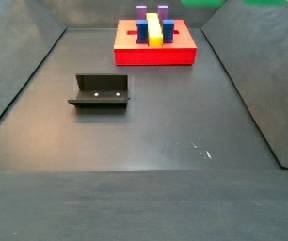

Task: Pick up the green object. Move up. Move to above the board. Insert the green object.
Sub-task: Move to above the board, then insert the green object.

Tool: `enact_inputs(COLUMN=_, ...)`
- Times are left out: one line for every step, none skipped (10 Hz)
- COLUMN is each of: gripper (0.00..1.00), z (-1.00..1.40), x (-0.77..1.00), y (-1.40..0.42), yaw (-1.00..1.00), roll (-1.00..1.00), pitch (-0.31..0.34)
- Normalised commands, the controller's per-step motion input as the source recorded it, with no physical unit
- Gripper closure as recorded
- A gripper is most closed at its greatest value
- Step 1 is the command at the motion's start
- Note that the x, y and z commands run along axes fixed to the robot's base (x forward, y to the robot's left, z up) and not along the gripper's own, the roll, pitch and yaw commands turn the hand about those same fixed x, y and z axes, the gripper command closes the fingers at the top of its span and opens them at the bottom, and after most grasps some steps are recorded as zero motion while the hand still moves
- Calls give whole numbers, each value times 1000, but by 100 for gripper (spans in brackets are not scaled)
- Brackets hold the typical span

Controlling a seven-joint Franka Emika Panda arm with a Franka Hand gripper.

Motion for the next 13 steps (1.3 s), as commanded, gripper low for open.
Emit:
enact_inputs(gripper=100, z=182, x=597, y=-1400, yaw=-92, roll=111, pitch=234)
enact_inputs(gripper=100, z=192, x=627, y=-1400, yaw=-49, roll=-17, pitch=229)
enact_inputs(gripper=100, z=193, x=628, y=-1400, yaw=-31, roll=-8, pitch=213)
enact_inputs(gripper=100, z=197, x=632, y=-1400, yaw=-3, roll=33, pitch=177)
enact_inputs(gripper=100, z=203, x=659, y=-1400, yaw=1, roll=6, pitch=161)
enact_inputs(gripper=100, z=213, x=686, y=-1400, yaw=4, roll=5, pitch=147)
enact_inputs(gripper=100, z=222, x=709, y=-1400, yaw=9, roll=11, pitch=141)
enact_inputs(gripper=100, z=91, x=312, y=-530, yaw=-1, roll=40, pitch=156)
enact_inputs(gripper=100, z=61, x=212, y=-283, yaw=8, roll=39, pitch=146)
enact_inputs(gripper=100, z=-180, x=134, y=-129, yaw=0, roll=0, pitch=0)
enact_inputs(gripper=100, z=-323, x=240, y=-211, yaw=0, roll=0, pitch=0)
enact_inputs(gripper=100, z=-537, x=254, y=-326, yaw=0, roll=0, pitch=-33)
enact_inputs(gripper=100, z=-700, x=263, y=-451, yaw=0, roll=0, pitch=-84)
